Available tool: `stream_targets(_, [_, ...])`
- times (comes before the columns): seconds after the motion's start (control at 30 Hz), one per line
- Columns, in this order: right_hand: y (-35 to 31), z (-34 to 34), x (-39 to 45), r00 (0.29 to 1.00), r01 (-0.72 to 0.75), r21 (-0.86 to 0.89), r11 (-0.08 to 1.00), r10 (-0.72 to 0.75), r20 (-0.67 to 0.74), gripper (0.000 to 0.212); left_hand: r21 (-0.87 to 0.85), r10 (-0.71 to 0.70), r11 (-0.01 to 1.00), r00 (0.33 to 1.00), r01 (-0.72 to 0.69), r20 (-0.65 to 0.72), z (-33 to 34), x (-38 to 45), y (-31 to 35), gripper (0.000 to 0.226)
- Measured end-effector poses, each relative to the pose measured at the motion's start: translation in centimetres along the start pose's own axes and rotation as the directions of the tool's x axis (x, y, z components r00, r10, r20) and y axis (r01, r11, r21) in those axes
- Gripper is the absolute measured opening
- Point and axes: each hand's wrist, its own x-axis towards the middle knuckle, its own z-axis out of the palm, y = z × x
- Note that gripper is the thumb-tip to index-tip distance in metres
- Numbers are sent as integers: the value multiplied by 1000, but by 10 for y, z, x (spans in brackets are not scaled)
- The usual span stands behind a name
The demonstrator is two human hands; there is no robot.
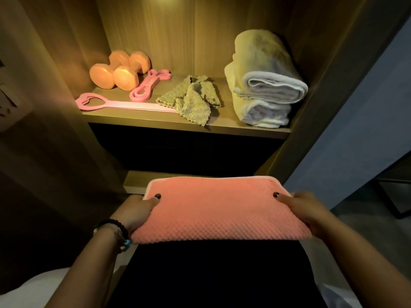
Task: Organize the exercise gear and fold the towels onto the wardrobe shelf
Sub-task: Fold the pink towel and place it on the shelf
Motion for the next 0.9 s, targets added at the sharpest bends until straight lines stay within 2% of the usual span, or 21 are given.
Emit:
stream_targets(0.07, [4,2,1,998,-55,9,998,54,36,31,35,-37,999,998,35,43,2,-1,-4,34])
stream_targets(0.13, [1,0,2,998,-51,58,997,49,34,27,-43,-4,999,999,6,44,2,-7,-3,33])
stream_targets(0.23, [-15,-5,6,995,92,193,977,-82,-59,21,-237,91,968,996,-81,28,-1,-19,11,29])
stream_targets(0.3, [-37,-8,2,967,229,159,960,-206,-147,22,-298,149,945,988,-132,35,-2,-28,26,25])
stream_targets(0.37, [-64,-8,-6,906,380,68,922,-357,-226,25,-335,213,924,976,-185,48,0,-35,40,26])
stream_targets(0.47, [-107,0,-33,774,599,0,801,-579,-256,31,-401,272,882,962,-248,3,9,-44,61,23])
stream_targets(0.57, [-139,16,-65,625,766,-32,642,-756,-198,33,-549,317,790,948,-273,-16,21,-51,77,18])
stream_targets(0.63, [-148,29,-82,571,813,-43,580,-811,-129,37,-633,356,718,934,-288,-21,27,-53,81,20])
stream_targets(0.7, [-149,42,-93,553,832,-6,555,-830,-71,41,-733,380,621,925,-278,-28,31,-54,80,23])
stream_targets(0.8, [-139,62,-99,585,810,56,583,-811,-7,44,-879,429,443,903,-180,31,36,-56,78,33])
stream_targets(0.9, [-123,78,-98,612,785,127,606,-791,-11,47,-927,447,357,892,-116,61,40,-58,73,36])
